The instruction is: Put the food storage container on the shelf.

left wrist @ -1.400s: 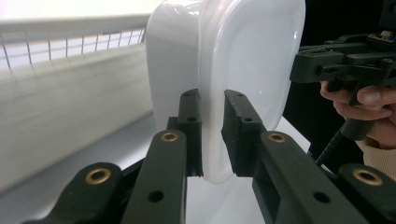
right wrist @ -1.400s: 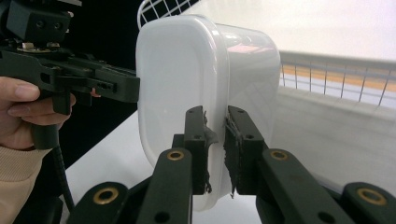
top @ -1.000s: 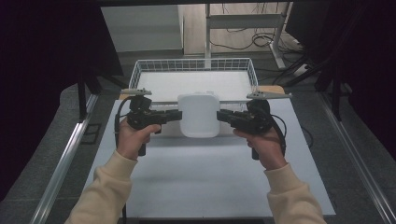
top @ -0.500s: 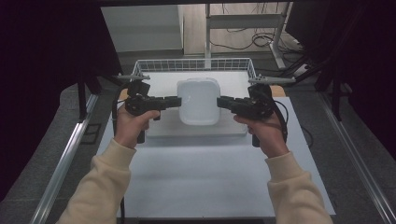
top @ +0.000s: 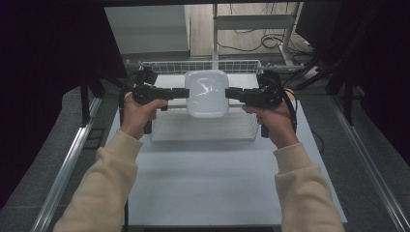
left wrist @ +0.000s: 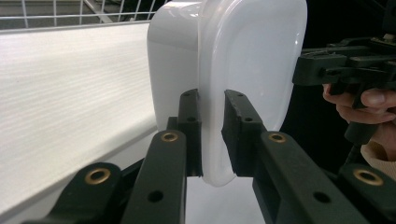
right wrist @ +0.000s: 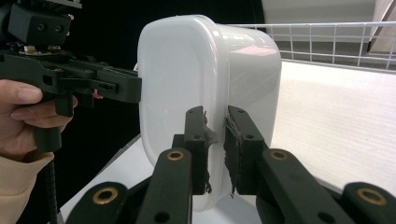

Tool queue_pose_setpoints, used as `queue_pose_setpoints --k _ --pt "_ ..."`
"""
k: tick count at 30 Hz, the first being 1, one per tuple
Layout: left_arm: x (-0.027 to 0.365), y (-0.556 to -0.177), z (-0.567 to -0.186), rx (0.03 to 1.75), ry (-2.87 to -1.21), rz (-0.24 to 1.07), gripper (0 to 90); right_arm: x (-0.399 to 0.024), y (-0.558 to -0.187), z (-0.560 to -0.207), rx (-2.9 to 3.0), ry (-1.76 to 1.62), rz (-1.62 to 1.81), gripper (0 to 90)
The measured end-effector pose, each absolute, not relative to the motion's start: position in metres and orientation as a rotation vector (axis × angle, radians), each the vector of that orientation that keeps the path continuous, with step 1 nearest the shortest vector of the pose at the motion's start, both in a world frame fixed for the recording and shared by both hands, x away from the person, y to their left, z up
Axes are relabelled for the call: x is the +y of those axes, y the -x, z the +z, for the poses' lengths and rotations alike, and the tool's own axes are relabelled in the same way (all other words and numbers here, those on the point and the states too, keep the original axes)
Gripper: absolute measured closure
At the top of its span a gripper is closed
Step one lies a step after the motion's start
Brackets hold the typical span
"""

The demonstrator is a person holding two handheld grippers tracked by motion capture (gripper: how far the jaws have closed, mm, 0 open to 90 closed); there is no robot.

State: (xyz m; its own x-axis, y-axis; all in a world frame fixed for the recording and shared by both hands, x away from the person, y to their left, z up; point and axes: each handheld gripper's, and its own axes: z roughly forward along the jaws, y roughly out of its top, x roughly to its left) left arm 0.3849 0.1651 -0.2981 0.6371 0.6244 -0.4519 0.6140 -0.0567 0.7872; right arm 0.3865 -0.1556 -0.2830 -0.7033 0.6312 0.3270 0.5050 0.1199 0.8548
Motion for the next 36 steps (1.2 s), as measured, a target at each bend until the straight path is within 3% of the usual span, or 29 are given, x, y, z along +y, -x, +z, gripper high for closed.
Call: queue_pose_setpoints --k 16,25,36 --pt "0.169 -0.412 -0.279 1.057 -1.743 0.038 77.9 -0.148 -0.417 -0.272 2.264 -1.182 1.659 78.6" --pt "0.168 -0.443 -0.291 1.118 -1.760 -0.040 77.8 -0.147 -0.446 -0.280 2.298 -1.304 1.628 77.8" --pt "0.167 -0.472 -0.305 1.193 -1.627 -0.141 71.5 -0.148 -0.479 -0.299 2.248 -1.516 1.664 66.3"
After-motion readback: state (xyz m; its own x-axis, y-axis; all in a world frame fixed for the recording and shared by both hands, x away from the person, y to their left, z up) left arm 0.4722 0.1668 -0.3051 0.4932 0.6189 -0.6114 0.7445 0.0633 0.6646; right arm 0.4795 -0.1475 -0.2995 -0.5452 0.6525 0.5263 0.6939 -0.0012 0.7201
